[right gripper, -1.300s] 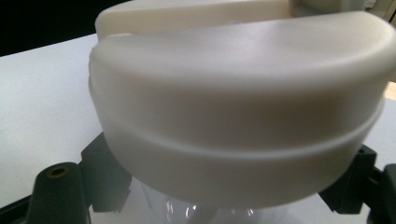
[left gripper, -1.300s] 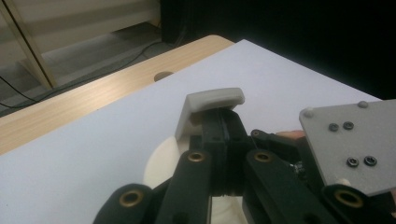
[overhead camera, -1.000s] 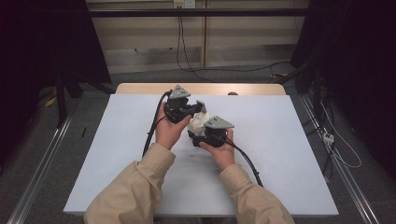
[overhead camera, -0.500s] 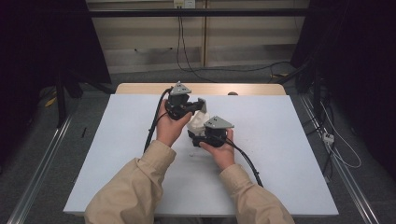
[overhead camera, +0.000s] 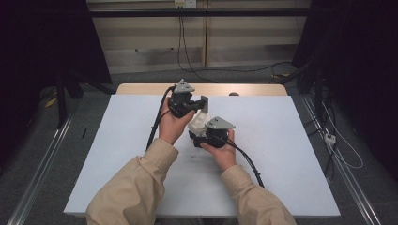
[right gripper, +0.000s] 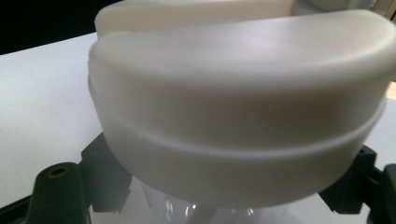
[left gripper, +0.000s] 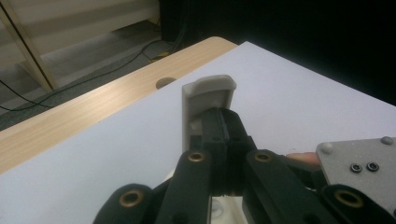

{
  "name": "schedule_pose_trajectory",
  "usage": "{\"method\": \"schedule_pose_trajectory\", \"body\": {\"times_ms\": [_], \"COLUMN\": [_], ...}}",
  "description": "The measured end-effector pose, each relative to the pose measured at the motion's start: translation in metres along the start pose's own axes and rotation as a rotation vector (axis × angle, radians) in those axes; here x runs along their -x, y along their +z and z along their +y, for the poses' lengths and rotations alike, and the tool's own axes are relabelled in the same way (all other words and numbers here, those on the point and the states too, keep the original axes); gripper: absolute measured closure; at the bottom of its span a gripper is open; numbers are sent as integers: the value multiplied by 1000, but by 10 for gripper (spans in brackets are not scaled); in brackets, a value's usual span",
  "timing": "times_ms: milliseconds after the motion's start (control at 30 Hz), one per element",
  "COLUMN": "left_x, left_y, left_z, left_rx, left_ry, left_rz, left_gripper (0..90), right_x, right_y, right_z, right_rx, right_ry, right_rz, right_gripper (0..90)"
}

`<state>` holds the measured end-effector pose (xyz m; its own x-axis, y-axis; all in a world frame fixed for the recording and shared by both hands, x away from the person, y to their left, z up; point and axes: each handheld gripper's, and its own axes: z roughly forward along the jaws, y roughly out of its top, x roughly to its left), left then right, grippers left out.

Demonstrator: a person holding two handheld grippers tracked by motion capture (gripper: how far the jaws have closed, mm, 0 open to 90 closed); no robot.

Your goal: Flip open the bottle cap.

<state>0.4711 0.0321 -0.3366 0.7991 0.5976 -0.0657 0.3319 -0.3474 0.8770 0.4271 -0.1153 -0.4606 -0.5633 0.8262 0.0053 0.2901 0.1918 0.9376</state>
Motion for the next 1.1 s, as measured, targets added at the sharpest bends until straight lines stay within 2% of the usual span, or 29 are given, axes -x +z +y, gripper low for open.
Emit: {"method": "schedule_pose_trajectory", "body": {"times_ms": [433, 633, 767, 1100], "left_x": [-4, -6, -7, -9], "left_y": [7, 9, 11, 17], "left_z": [2, 4, 5, 7], "left_rx": [0, 4, -2, -6], "left_ry": [-11, -34, -24, -36], "left_rz": [-4, -13, -7, -18], "left_gripper": [900, 900, 900, 900], "right_x": [0, 0, 0, 0], "right_y": [0, 0, 0, 0], "right_z": [0, 0, 0, 0], "right_rx": [-1, -2, -3, -7], "right_ry": [-1, -2, -2, 0], "right_rz": [0, 1, 1, 2], "right_gripper": [187, 187, 187, 187]}}
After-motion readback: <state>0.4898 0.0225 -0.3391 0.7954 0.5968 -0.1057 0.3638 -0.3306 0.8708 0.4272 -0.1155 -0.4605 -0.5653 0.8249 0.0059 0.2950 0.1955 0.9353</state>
